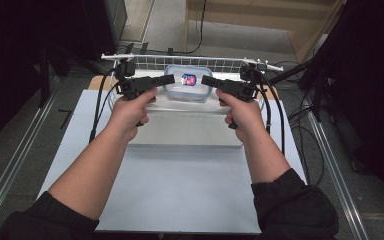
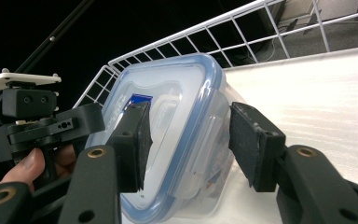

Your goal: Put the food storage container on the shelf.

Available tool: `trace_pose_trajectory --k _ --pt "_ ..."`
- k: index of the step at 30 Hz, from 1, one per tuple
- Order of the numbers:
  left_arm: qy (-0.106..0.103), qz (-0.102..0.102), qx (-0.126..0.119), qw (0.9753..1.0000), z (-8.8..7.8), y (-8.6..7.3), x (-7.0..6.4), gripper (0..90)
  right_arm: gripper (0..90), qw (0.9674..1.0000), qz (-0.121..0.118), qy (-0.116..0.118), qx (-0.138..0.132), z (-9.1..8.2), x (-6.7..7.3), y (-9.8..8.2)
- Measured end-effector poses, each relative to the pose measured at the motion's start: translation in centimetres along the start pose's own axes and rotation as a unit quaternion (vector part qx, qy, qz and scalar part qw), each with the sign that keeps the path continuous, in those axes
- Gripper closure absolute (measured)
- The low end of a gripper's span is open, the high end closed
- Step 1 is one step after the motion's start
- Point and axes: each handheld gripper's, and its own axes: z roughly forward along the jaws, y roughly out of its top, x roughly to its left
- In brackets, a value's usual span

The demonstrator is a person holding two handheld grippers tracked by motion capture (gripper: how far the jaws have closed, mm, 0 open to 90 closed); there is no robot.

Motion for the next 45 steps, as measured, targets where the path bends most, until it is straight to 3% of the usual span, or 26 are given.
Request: trace_pose_trajectory --k 10,22,29,32,35,38,45 --pt "0.009 0.002 -0.006 0.9999 0.0 0.0 0.1 43.5 46.4 1.0 0.001 -0.01 0.001 0.2 -0.1 0.1" --pt "0.025 0.029 -0.023 0.999 -1.3 0.2 -0.6 37.8 39.1 0.9993 -0.023 -0.027 -0.012 -0.6 0.3 0.3" --pt "0.06 0.071 -0.03 0.9952 -2.0 -0.4 -1.3 33.6 37.3 0.9977 -0.052 -0.038 -0.019 -1.4 0.8 0.1" --pt "0.062 0.073 -0.036 0.9947 -2.4 -0.7 -1.3 32.8 37.3 0.9968 -0.063 -0.043 -0.022 -1.9 1.2 -0.1" --pt "0.08 0.093 -0.038 0.9917 -2.8 -1.2 -1.5 32.3 37.4 0.9958 -0.072 -0.05 -0.026 -2.4 1.4 -0.4" --pt "0.082 0.095 -0.04 0.9913 -3.3 -1.5 -1.5 32.2 37.4 0.9928 -0.1 -0.063 -0.019 -2.8 1.8 -0.9" --pt "0.09 0.121 -0.046 0.9875 -4.4 -2.7 -1.6 32.6 37.3 0.9889 -0.125 -0.075 -0.028 -3.7 2.3 -2.1"
